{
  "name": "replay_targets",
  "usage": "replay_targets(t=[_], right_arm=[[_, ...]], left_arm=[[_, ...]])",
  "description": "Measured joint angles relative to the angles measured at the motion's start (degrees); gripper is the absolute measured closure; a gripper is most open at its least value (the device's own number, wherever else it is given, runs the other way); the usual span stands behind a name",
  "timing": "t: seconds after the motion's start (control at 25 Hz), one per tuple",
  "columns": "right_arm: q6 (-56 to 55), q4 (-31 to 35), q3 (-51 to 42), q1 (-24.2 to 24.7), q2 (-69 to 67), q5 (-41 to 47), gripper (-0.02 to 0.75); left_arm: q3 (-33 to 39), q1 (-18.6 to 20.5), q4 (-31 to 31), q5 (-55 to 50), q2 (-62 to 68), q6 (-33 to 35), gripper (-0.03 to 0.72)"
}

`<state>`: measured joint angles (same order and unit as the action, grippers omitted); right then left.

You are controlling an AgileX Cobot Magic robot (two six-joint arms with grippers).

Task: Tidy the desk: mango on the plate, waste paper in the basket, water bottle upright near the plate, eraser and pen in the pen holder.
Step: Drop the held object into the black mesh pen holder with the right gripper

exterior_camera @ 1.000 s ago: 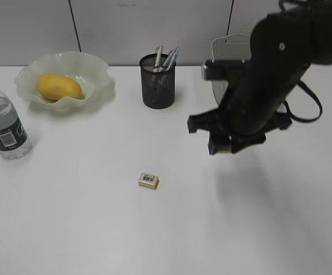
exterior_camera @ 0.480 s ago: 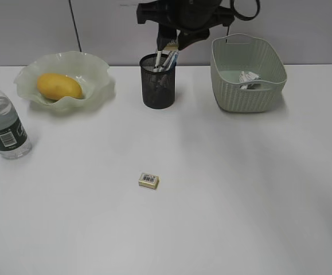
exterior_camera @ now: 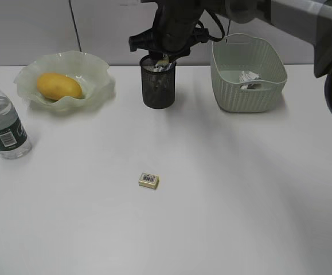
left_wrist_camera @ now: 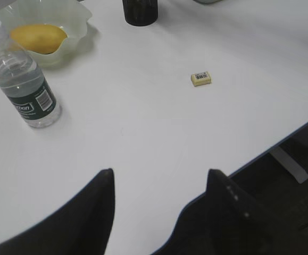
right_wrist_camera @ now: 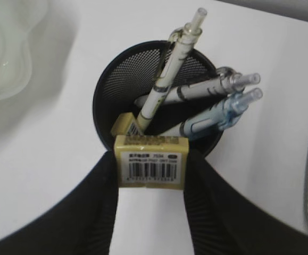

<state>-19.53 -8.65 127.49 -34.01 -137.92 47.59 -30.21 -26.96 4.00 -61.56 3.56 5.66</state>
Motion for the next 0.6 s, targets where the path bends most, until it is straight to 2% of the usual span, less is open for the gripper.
replay_targets(t=[0.28, 0.6], right_arm=[[-3.8, -5.8, 0.2, 0.0, -1.5, -8.6, 0.426], [-5.7, -6.7, 0.4, 0.0, -4.0, -12.9, 0.426]], left_arm=[[0.0, 0.0, 0.0, 0.0, 0.0, 0.0, 0.271], [0.0, 0.0, 0.0, 0.0, 0.0, 0.0, 0.271]])
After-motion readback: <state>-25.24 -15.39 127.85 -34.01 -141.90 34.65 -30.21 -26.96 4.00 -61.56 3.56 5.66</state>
